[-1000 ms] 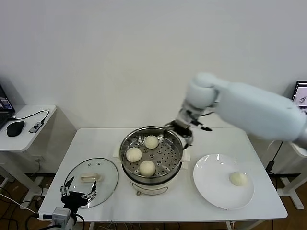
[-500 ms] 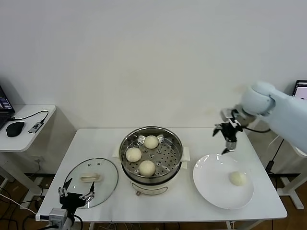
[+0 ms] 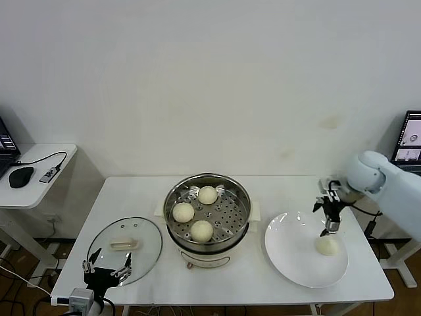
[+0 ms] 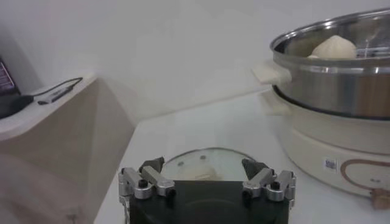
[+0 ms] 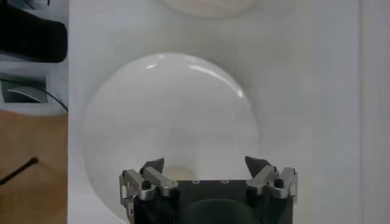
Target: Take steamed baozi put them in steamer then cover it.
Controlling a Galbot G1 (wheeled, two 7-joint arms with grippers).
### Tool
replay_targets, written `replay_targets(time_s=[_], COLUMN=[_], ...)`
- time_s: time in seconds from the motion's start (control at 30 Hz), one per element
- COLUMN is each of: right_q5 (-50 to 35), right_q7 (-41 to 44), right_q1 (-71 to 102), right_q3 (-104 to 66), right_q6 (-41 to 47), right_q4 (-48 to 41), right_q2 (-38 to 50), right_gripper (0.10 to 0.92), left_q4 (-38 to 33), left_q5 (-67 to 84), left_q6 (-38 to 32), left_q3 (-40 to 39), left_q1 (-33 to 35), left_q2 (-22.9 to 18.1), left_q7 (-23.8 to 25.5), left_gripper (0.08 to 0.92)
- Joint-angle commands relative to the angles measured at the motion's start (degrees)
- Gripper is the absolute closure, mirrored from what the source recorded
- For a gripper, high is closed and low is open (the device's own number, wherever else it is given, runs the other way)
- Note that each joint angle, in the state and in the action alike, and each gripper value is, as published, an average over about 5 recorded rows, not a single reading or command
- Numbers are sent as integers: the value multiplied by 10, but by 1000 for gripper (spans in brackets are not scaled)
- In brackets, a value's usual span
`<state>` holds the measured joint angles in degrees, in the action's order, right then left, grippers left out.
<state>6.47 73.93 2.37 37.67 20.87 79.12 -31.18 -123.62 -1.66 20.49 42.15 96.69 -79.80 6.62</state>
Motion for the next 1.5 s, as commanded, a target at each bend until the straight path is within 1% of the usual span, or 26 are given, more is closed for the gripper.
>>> replay_targets(time_s=[0.03,0.3,0.57,1.5], right_q5=[27,62,58,102], right_q7=[-13,-9,-34,-41], right_q1=[78,92,102,120], right_q3=[-50,-57,-61,-69], right_q6=[-8,-59,-65,-82], right_q4=[-31,-49,-62,-83], right_q2=[-2,-8,-21,-39], right_gripper=[203,203,203,203], left_q4=[1,0,-1,16], left_q5=[1,-6,-14,-21], left_q6=[0,0,0,-1], left_q3=[-1,-2,-7,-15], left_q1=[0,5,7,1], left_q2=[-1,-5,-9,-11], left_q7=[1,1,2,4], left_gripper=[177,177,177,177])
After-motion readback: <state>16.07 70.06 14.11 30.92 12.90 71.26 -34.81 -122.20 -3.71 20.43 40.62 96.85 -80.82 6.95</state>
